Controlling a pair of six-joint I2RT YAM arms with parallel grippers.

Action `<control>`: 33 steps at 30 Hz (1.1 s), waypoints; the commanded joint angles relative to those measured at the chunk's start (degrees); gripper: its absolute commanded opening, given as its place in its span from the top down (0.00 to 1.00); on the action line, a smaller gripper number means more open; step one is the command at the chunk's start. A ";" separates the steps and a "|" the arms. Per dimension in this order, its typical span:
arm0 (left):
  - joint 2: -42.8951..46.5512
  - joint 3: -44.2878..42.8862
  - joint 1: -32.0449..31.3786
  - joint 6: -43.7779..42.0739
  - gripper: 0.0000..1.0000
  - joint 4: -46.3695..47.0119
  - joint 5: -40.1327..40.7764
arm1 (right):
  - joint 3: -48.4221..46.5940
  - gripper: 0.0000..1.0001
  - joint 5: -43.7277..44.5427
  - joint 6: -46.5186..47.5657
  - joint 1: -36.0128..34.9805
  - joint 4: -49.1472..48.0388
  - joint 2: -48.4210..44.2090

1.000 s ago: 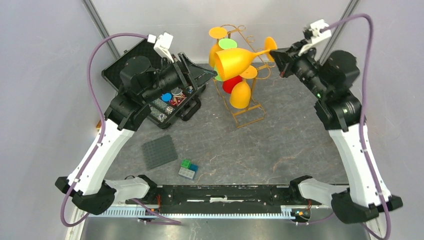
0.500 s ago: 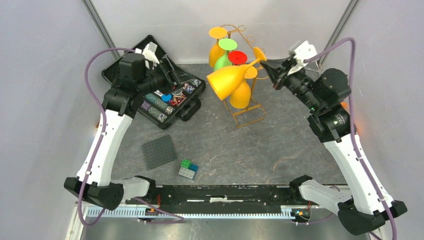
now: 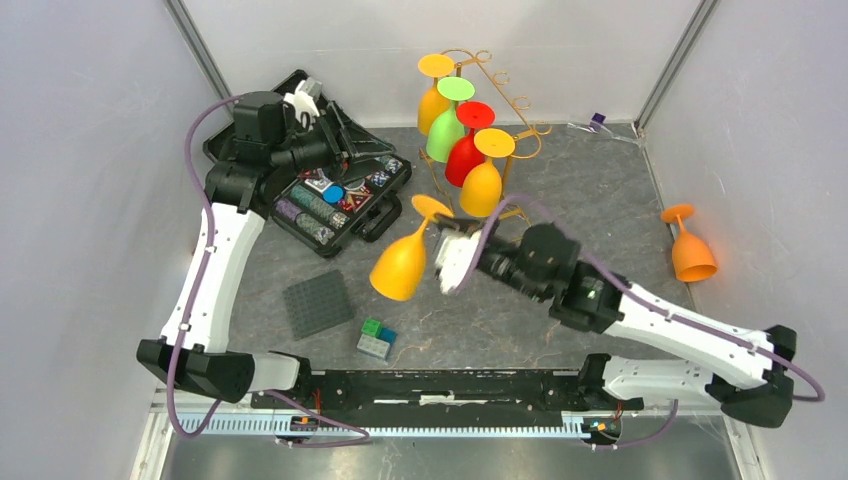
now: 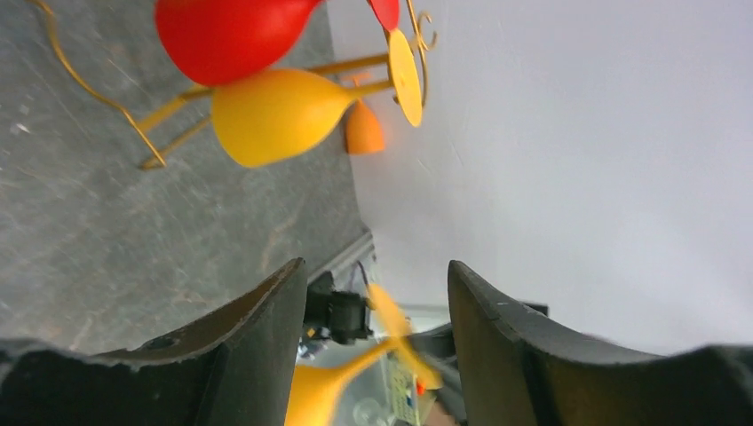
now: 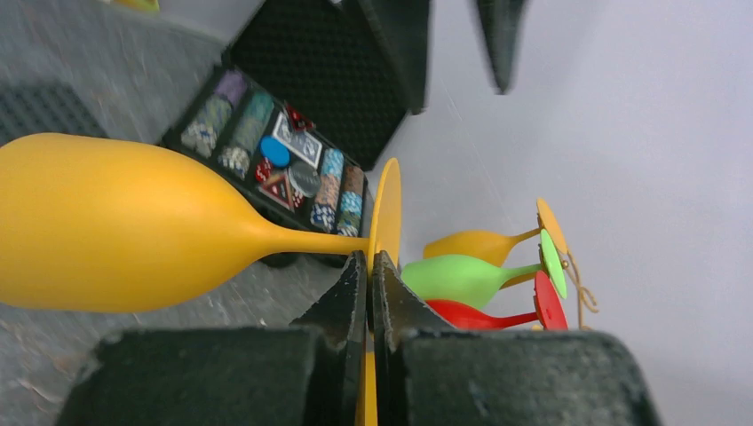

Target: Place the wine glass upside down on the wine glass rack

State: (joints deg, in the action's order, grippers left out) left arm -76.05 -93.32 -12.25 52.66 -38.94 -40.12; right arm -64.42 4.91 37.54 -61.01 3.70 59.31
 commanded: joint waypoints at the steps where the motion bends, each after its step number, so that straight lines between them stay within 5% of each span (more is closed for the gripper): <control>1: 1.01 2.47 -0.68 6.76 0.36 3.61 -10.02 | 7.64 1.00 19.79 22.44 -8.04 -12.13 -0.60; 10: -1.56 2.08 -7.25 -0.19 0.42 -8.63 -13.31 | 11.08 1.00 26.36 33.60 -12.33 -23.11 0.54; 16: -2.72 1.66 -11.54 3.08 0.43 -3.14 -13.15 | 11.47 1.00 26.78 36.57 -13.08 -23.06 2.01; 22: -2.82 3.28 -12.41 7.19 0.59 3.44 -13.19 | 11.55 1.00 26.99 36.96 -13.32 -23.22 2.39; 26: -3.57 2.70 -13.92 7.10 0.59 3.43 -14.11 | 11.47 1.00 27.15 37.59 -13.34 -23.13 3.06; 30: -3.52 3.23 -14.13 7.06 0.88 3.52 -14.72 | 11.10 1.00 27.38 37.48 -13.34 -23.59 3.71; 32: -3.39 2.80 -14.12 5.96 0.98 3.11 -13.87 | 10.28 0.89 27.72 36.45 -13.34 -23.21 4.20; 33: -3.40 2.27 -14.12 5.15 0.98 2.66 -13.36 | 9.22 0.63 27.70 34.92 -13.33 -21.79 4.48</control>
State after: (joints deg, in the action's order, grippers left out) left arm -79.59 -89.89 -26.22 58.46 -37.67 -51.83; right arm -52.62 32.45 74.43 -74.00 -17.10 62.87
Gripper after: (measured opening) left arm 0.064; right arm 0.077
